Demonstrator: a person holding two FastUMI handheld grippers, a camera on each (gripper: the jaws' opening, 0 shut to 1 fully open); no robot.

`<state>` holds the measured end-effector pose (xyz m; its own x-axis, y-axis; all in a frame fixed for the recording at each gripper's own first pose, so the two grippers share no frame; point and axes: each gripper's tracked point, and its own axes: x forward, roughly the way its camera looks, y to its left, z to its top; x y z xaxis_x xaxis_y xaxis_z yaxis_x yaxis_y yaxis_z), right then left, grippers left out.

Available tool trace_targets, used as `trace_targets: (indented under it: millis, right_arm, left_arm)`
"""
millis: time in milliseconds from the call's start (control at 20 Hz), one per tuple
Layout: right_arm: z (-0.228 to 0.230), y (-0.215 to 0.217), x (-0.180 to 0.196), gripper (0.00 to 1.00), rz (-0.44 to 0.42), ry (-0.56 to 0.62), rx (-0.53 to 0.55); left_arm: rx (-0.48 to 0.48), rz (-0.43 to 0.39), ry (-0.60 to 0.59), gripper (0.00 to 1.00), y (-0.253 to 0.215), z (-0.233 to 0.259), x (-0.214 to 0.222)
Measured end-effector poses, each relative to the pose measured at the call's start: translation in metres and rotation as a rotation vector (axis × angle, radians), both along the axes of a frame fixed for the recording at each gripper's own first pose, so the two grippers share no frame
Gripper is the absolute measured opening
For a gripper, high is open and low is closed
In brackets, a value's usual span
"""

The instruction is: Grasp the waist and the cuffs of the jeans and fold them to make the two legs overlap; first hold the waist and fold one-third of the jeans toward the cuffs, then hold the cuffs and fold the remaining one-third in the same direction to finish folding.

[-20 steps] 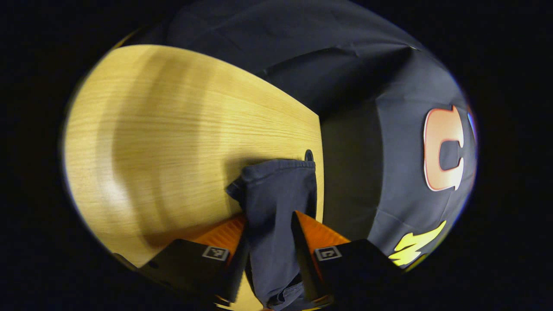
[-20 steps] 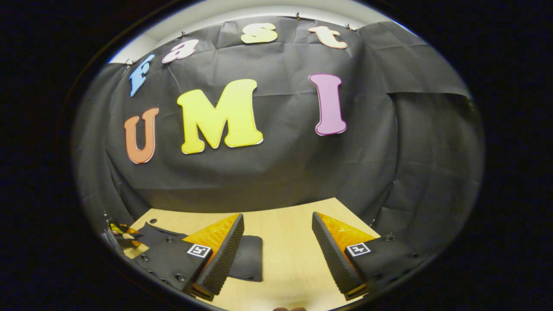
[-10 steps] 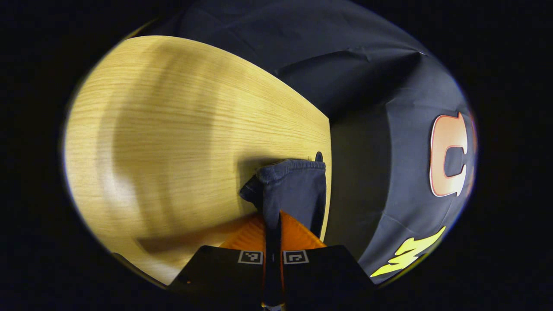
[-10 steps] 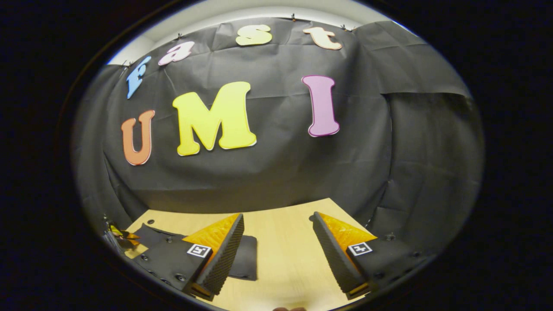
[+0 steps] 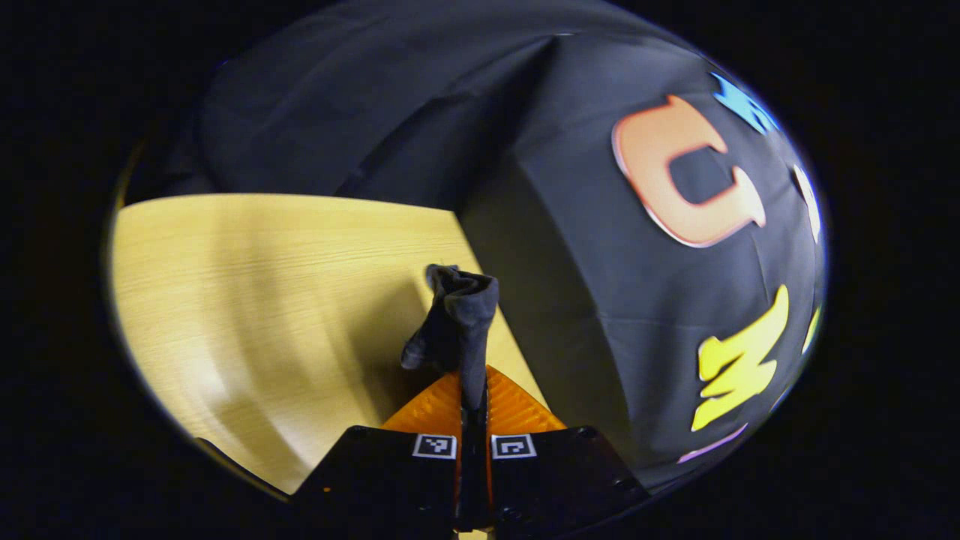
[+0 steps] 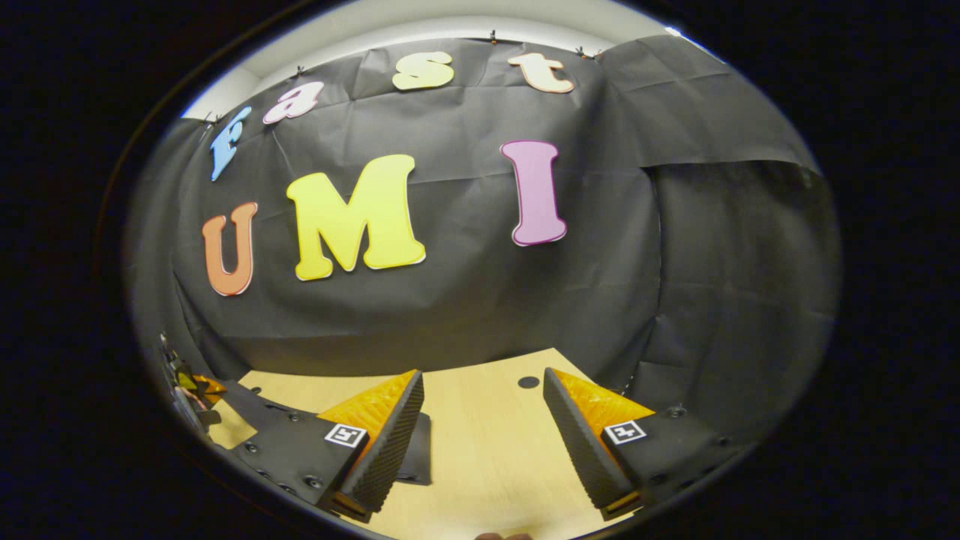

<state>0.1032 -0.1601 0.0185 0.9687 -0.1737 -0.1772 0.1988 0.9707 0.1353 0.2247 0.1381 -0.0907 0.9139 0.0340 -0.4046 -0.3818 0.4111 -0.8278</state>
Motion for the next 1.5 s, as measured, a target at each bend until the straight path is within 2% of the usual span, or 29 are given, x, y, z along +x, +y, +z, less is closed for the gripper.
trace_targets:
  millis: [200,500,700,950,1150,1500]
  right_arm:
    - [0.001,-0.023,-0.021,0.99,-0.039,-0.011,0.004]
    - [0.001,-0.058,-0.050,0.99,-0.114,-0.014,0.024]
    - [0.004,-0.077,-0.071,0.99,-0.158,-0.017,0.002]
    - [0.006,-0.105,-0.097,0.99,-0.233,-0.013,0.001]
    - [0.001,-0.119,-0.113,0.99,-0.276,-0.009,0.013]
    - [-0.003,-0.125,-0.122,0.99,-0.299,0.001,0.017]
  left_arm:
    - [0.081,-0.066,-0.070,0.03,-0.060,0.043,0.005]
    - [0.195,-0.251,-0.158,0.03,-0.162,0.085,0.005]
    - [0.240,-0.388,-0.186,0.03,-0.236,0.090,-0.001]
    - [0.268,-0.532,-0.140,0.03,-0.313,0.062,-0.015]
    - [0.328,-0.619,-0.067,0.03,-0.346,0.024,-0.034]
    - [0.417,-0.655,0.063,0.04,-0.373,-0.036,-0.043]
